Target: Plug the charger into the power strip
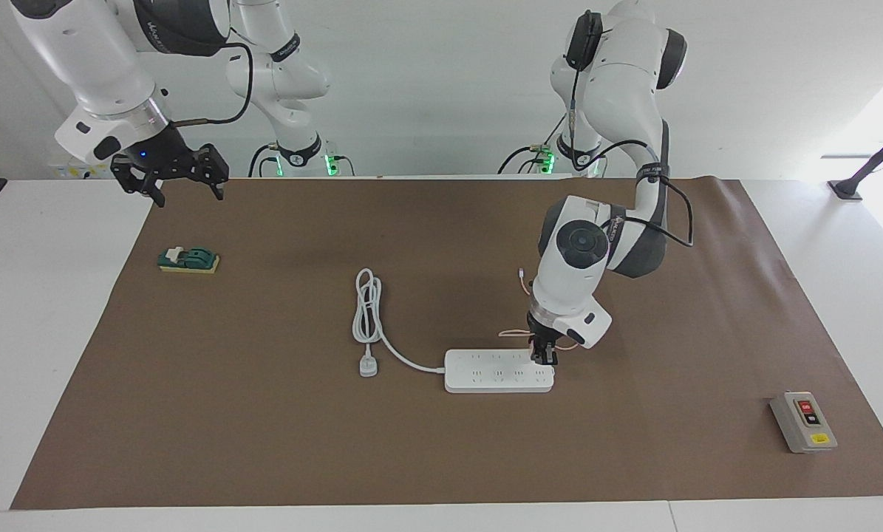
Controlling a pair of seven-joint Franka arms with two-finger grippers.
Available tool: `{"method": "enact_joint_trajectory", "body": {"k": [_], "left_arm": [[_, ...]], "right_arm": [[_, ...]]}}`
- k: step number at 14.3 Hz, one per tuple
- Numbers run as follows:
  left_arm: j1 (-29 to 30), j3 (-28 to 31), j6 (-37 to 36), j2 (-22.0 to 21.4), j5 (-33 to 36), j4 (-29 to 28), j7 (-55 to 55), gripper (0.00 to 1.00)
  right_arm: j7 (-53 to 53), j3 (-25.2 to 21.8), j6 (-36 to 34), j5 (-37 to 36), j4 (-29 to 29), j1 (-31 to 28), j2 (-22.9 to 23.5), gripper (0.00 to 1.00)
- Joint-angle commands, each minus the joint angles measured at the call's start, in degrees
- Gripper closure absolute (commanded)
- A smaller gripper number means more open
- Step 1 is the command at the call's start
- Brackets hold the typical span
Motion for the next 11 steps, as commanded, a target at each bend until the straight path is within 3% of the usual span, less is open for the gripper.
{"method": "enact_joint_trajectory", "body": {"k": [1, 11], "left_arm": [[-0.28, 0.14, 0.67, 0.25, 0.51, -2.75, 0.51, 1.00], [-0.28, 0.14, 3.05, 1.04, 0.51, -3.01, 0.59, 1.00]], "right_arm": [[0.21, 0.34, 0.16, 0.85, -0.76, -0.83, -0.95, 0.00], [0.39, 0.34, 0.07, 0.85, -0.85, -0.83, -0.95, 0.00]]}}
